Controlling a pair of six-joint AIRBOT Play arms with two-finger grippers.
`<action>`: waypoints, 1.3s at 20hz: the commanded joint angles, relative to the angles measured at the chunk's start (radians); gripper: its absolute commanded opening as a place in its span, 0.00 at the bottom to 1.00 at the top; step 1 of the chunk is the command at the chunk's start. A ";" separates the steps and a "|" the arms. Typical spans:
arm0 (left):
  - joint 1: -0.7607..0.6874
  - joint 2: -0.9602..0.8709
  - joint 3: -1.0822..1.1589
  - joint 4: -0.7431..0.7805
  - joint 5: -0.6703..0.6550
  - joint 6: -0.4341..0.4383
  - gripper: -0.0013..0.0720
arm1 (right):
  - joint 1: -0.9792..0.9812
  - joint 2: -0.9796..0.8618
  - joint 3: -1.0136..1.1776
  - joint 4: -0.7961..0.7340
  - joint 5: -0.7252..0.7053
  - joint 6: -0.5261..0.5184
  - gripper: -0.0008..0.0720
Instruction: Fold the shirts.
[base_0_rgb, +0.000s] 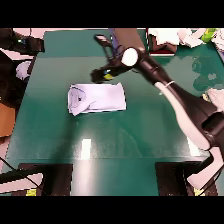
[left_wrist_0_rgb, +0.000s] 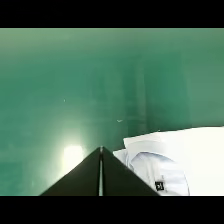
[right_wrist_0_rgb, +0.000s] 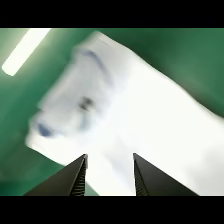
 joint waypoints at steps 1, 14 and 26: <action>0.002 0.001 -0.002 -0.039 -0.020 0.002 0.05 | -0.146 0.089 -0.137 -0.132 0.172 0.088 0.62; -0.041 0.001 -0.002 -0.137 -0.043 0.030 0.04 | -0.178 -0.156 -0.119 0.023 0.190 0.213 0.85; -0.041 0.001 -0.002 -0.180 -0.079 0.047 0.04 | -0.185 -0.117 -0.021 -0.117 0.124 0.217 0.04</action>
